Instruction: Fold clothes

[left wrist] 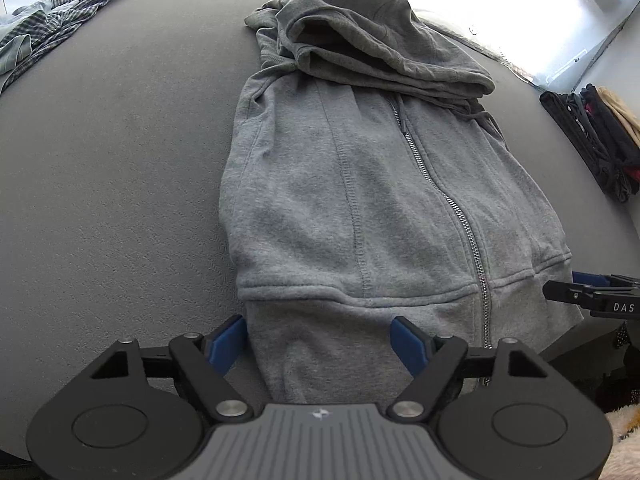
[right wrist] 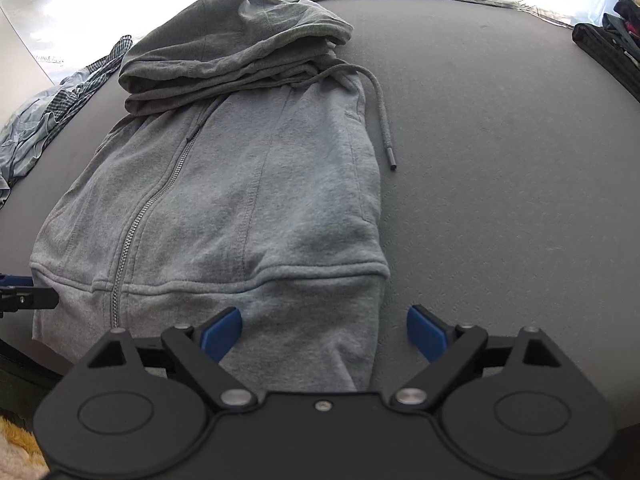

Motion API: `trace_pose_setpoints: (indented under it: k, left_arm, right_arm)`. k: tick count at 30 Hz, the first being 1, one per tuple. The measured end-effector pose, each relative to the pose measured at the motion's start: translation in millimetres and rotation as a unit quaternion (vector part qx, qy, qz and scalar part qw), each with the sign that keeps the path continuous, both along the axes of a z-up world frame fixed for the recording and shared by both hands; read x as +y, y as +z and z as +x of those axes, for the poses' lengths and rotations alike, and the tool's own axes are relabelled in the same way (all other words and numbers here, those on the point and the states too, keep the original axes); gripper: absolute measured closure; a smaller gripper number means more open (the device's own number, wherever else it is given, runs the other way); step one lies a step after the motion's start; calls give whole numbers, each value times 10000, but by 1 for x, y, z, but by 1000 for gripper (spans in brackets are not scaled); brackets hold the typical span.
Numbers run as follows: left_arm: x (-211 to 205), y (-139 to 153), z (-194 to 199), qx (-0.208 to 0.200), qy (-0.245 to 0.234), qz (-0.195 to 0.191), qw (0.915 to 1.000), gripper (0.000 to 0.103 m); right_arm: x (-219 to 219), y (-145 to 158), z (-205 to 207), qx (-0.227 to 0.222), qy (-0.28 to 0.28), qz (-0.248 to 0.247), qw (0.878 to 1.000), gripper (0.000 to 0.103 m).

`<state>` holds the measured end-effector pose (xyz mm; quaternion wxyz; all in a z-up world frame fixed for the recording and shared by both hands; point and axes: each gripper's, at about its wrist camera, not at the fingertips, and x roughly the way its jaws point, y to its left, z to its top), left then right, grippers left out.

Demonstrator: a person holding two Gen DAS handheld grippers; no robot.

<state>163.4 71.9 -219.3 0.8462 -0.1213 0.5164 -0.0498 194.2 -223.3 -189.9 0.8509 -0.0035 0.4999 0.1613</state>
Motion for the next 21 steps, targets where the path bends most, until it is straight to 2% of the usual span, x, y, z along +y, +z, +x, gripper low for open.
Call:
trace_pose_setpoints:
  k: [1, 3, 5, 6, 7, 8, 10, 13, 17, 21]
  left_arm:
    - [1, 0, -1, -21, 6, -59, 10000, 33]
    - [2, 2, -1, -10, 34, -51, 10000, 44]
    - [3, 2, 2, 21, 96, -122, 9999, 64]
    - [4, 2, 3, 24, 141, -250, 9996, 70]
    - [5, 1, 4, 26, 186, -378, 9991, 81]
    - [6, 1, 5, 27, 223, -489, 9986, 88]
    - [2, 4, 7, 2, 200, -483, 9986, 90]
    - [-3, 17, 10, -173, 45, -434, 9989, 91]
    - [-6, 42, 19, -506, -89, -507, 9974, 91]
    - [-2, 64, 32, -847, 5, -678, 9941, 91]
  right_arm:
    - [-2, 1, -2, -27, -14, -2, 10000, 33]
    - [-7, 3, -4, -29, -101, 33, 9999, 63]
    - [-13, 3, -3, 79, -216, 212, 9995, 83]
    - [-15, 3, -2, 139, -271, 343, 9989, 89]
    - [-17, 4, -1, 200, -325, 474, 9981, 91]
    - [-19, 4, 0, 261, -379, 605, 9971, 92]
    - [-23, 5, 2, 382, -487, 866, 9943, 95]
    - [-33, 10, 6, 501, -782, 1505, 9842, 96]
    - [-45, 22, 14, 458, -1013, 2208, 9690, 98]
    - [-48, 38, 28, 287, -1161, 2720, 9548, 99]
